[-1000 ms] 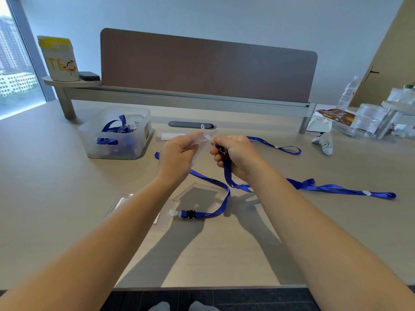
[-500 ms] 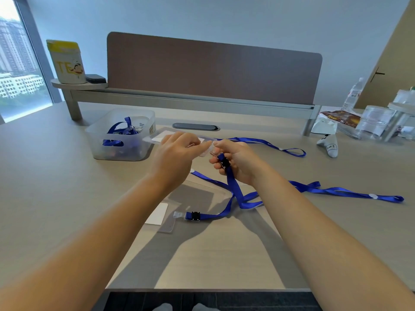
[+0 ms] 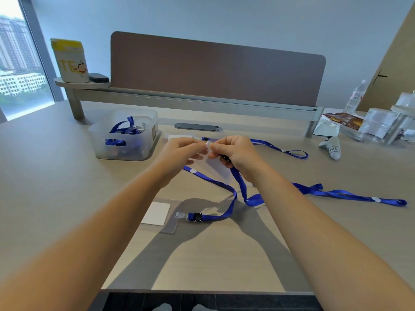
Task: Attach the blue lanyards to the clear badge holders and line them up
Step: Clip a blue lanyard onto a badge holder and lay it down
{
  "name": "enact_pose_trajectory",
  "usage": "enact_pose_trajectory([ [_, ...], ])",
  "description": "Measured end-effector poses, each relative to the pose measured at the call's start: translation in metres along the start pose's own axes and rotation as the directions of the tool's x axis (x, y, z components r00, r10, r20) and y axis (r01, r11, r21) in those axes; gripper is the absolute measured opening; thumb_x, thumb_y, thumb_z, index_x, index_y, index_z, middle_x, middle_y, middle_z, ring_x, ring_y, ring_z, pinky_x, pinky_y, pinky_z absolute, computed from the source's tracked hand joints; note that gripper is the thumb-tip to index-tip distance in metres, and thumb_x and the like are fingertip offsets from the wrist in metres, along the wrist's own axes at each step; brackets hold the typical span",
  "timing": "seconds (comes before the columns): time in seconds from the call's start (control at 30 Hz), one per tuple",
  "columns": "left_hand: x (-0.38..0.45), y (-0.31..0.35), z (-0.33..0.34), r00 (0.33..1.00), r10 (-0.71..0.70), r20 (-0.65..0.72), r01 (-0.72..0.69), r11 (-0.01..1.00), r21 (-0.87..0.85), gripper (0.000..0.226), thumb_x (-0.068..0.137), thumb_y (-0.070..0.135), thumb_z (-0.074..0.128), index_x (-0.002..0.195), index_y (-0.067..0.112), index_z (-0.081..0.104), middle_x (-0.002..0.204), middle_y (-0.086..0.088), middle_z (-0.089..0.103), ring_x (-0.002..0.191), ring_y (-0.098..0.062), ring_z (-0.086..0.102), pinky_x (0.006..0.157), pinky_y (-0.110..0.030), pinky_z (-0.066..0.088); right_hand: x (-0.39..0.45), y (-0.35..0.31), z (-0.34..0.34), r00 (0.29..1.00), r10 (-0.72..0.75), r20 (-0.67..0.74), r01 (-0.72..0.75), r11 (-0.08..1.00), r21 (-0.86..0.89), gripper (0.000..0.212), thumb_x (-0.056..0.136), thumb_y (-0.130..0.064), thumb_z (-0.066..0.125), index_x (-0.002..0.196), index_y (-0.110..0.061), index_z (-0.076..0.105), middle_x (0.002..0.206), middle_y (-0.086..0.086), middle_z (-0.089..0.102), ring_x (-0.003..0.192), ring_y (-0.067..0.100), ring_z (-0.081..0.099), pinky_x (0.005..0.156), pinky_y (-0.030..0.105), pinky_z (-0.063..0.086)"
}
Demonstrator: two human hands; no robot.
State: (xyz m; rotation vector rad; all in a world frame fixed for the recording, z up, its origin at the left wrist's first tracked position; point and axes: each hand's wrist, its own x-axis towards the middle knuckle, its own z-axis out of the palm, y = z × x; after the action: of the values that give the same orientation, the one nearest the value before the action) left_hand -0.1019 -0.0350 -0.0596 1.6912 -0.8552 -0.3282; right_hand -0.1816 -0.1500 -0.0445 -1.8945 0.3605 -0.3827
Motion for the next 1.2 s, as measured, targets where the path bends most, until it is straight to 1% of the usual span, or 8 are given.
enact_pose_trajectory([
  [0.17, 0.003, 0.002, -0.001, 0.995, 0.046, -0.09, -0.036, 0.993, 0.116, 0.021, 0.089, 0.019, 0.049, 0.099, 0.007, 0.063, 0.073, 0.006, 0.057, 0.071, -0.009, 0.054, 0.065, -0.016, 0.045, 0.001, -0.004, 0.005, 0.999, -0.02, 0.026, 0.022, 0.996, -0.085, 0.023, 0.09, -0.015, 0.055, 0.102, 0.002, 0.064, 0.066, -0.003, 0.061, 0.054, 0.007, 0.046, 0.042, 0.006, 0.04],
  [0.27, 0.003, 0.004, -0.004, 0.993, 0.085, -0.076, -0.068, 0.977, 0.202, 0.025, 0.089, 0.017, 0.05, 0.104, 0.002, 0.063, 0.08, -0.001, 0.059, 0.068, -0.007, 0.054, 0.064, -0.014, 0.045, 0.001, -0.002, 0.006, 0.999, -0.012, 0.04, 0.015, 0.998, -0.066, 0.021, 0.09, -0.015, 0.055, 0.099, 0.002, 0.065, 0.066, -0.003, 0.061, 0.054, 0.007, 0.046, 0.045, 0.01, 0.039],
  [0.4, 0.005, 0.006, -0.01, 0.999, 0.002, -0.035, 0.003, 0.988, 0.154, 0.024, 0.088, 0.015, 0.051, 0.101, 0.0, 0.064, 0.075, 0.0, 0.059, 0.069, -0.011, 0.055, 0.065, -0.017, 0.046, 0.001, -0.001, 0.009, 0.999, -0.012, 0.039, 0.013, 0.999, -0.034, 0.016, 0.089, -0.01, 0.055, 0.095, 0.001, 0.064, 0.065, 0.0, 0.06, 0.055, 0.008, 0.045, 0.048, 0.013, 0.039],
  [0.6, 0.008, 0.008, -0.015, 0.998, -0.057, -0.032, 0.06, 0.993, 0.102, 0.021, 0.087, 0.016, 0.054, 0.092, -0.001, 0.064, 0.072, -0.001, 0.059, 0.068, -0.014, 0.056, 0.066, -0.022, 0.05, 0.002, -0.002, 0.012, 0.998, -0.052, 0.017, 0.052, 0.999, -0.012, 0.023, 0.09, -0.007, 0.052, 0.104, 0.008, 0.062, 0.064, 0.0, 0.058, 0.056, 0.007, 0.046, 0.04, 0.003, 0.039],
  [0.83, 0.006, 0.009, -0.005, 0.99, 0.011, -0.141, 0.008, 0.992, 0.13, 0.016, 0.089, 0.015, 0.05, 0.083, 0.005, 0.061, 0.067, -0.001, 0.055, 0.064, -0.011, 0.052, 0.059, -0.016, 0.045, 0.003, -0.004, 0.017, 0.998, -0.062, -0.02, 0.061, 0.997, -0.037, 0.023, 0.091, -0.009, 0.051, 0.103, 0.007, 0.063, 0.064, -0.002, 0.059, 0.05, 0.001, 0.054, 0.041, 0.002, 0.04],
  [1.0, 0.006, 0.006, -0.005, 0.974, 0.134, -0.185, -0.072, 0.949, 0.306, 0.018, 0.087, 0.014, 0.052, 0.087, 0.0, 0.063, 0.072, -0.006, 0.056, 0.073, -0.019, 0.055, 0.066, -0.024, 0.047, 0.003, -0.001, 0.022, 0.999, -0.029, -0.04, 0.029, 1.0, 0.011, 0.025, 0.091, -0.01, 0.051, 0.101, 0.009, 0.064, 0.067, 0.0, 0.059, 0.06, 0.009, 0.048, 0.055, 0.018, 0.04],
  [1.13, 0.006, 0.003, -0.011, 0.978, 0.164, -0.127, -0.106, 0.921, 0.375, 0.018, 0.088, 0.013, 0.052, 0.092, -0.001, 0.061, 0.064, 0.006, 0.048, 0.062, -0.006, 0.047, 0.057, -0.013, 0.04, 0.002, -0.002, 0.026, 1.0, -0.03, -0.008, 0.03, 0.999, 0.042, 0.017, 0.09, -0.005, 0.05, 0.086, 0.001, 0.065, 0.064, 0.002, 0.059, 0.057, 0.009, 0.044, 0.046, 0.011, 0.04],
  [1.2, 0.007, 0.002, -0.014, 0.981, 0.163, -0.102, -0.111, 0.912, 0.395, 0.017, 0.087, 0.013, 0.052, 0.093, -0.002, 0.06, 0.064, 0.008, 0.047, 0.061, -0.006, 0.045, 0.057, -0.012, 0.038, 0.003, -0.002, 0.027, 0.999, -0.032, 0.003, 0.032, 0.999, 0.036, 0.017, 0.091, -0.005, 0.049, 0.093, 0.002, 0.064, 0.063, 0.001, 0.058, 0.055, 0.008, 0.044, 0.04, 0.005, 0.038],
])
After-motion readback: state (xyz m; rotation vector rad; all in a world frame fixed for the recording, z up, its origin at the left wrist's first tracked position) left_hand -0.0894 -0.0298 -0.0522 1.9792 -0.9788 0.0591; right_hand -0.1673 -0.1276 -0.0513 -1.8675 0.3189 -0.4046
